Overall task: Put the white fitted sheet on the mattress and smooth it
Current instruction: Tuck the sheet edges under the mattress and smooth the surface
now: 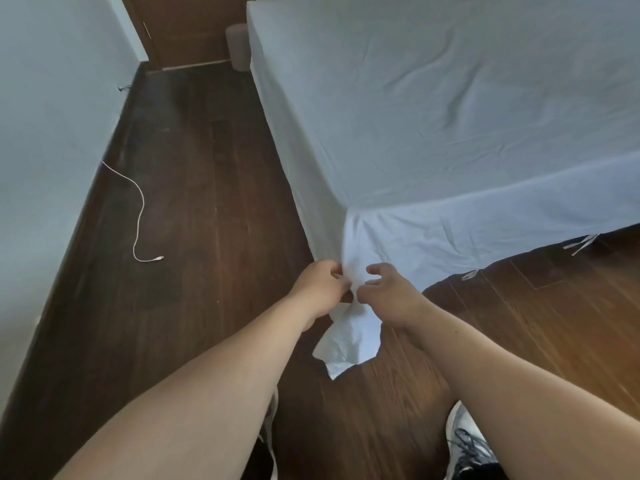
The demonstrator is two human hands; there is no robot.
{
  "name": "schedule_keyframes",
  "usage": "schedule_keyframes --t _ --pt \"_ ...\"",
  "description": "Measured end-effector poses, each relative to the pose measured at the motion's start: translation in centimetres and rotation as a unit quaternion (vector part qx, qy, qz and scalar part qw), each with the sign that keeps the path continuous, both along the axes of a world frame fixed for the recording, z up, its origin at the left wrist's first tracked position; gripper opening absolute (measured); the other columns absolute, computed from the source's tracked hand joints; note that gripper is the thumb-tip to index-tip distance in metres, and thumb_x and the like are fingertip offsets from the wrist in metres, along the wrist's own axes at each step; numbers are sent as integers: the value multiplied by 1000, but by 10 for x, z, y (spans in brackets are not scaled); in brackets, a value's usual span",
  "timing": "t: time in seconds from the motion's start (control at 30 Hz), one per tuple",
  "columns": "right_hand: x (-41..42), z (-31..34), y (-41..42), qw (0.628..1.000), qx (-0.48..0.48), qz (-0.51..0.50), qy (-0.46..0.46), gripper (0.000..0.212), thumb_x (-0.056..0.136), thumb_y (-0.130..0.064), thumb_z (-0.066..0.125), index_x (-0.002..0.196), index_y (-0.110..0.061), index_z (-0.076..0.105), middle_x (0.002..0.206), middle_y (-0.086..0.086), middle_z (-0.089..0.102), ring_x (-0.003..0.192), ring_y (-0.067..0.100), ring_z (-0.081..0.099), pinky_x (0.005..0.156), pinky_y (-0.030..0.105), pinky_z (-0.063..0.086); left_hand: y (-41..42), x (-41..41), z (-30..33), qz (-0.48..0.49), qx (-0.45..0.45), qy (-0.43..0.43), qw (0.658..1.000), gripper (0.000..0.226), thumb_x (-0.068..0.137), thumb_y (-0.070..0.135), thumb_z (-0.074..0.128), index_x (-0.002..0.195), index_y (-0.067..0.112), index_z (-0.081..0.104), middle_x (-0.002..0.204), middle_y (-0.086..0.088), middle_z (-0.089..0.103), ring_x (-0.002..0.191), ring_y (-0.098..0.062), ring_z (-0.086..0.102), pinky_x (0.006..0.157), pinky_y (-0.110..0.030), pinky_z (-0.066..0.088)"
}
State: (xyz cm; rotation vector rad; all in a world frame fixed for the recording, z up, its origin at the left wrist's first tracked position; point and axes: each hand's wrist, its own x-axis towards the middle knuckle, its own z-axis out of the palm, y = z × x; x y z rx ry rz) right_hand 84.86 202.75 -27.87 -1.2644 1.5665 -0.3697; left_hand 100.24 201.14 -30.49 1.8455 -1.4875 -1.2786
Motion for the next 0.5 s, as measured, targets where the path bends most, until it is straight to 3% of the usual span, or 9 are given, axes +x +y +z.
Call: schedule_keyframes --t 0.1,0.17,0.27,0.37,0.5 --pt "0 -7 -2 998 37 -6 -42 66 92 -21 59 153 -22 34 129 1 63 113 19 61 97 39 54 2 1 0 -10 -6 6 1000 14 99 25 58 99 27 72 96 6 73 89 -13 70 91 -45 58" --pt "0 -9 -2 996 52 -16 -67 66 90 -21 59 152 -26 37 127 1 64 116 21 61 104 46 50 3 -1 0 -22 10 33 999 15 98 26 61 107 32 72 100 10 73 93 -10 69 92 -41 58" --pt "-2 -13 -3 988 73 -58 -125 58 87 -21 59 144 -24 51 124 4 65 114 22 63 105 50 49 1 -6 -3 -29 49 56 997 27 93 27 66 118 37 63 107 8 70 96 -11 69 92 -39 58" --pt "-7 -19 -7 976 82 -119 -164 28 94 -26 57 120 -21 67 121 3 67 112 23 65 108 53 47 1 -12 -9 -26 90 51 994 35 91 32 70 122 34 54 110 5 68 97 -16 70 83 -37 59" --pt "-4 -31 -12 983 104 -90 -123 32 97 -44 58 120 -23 63 116 -4 71 113 19 63 104 48 48 4 -21 -23 -49 156 -27 986 27 91 40 67 111 22 62 105 -1 75 90 -18 76 87 -43 61"
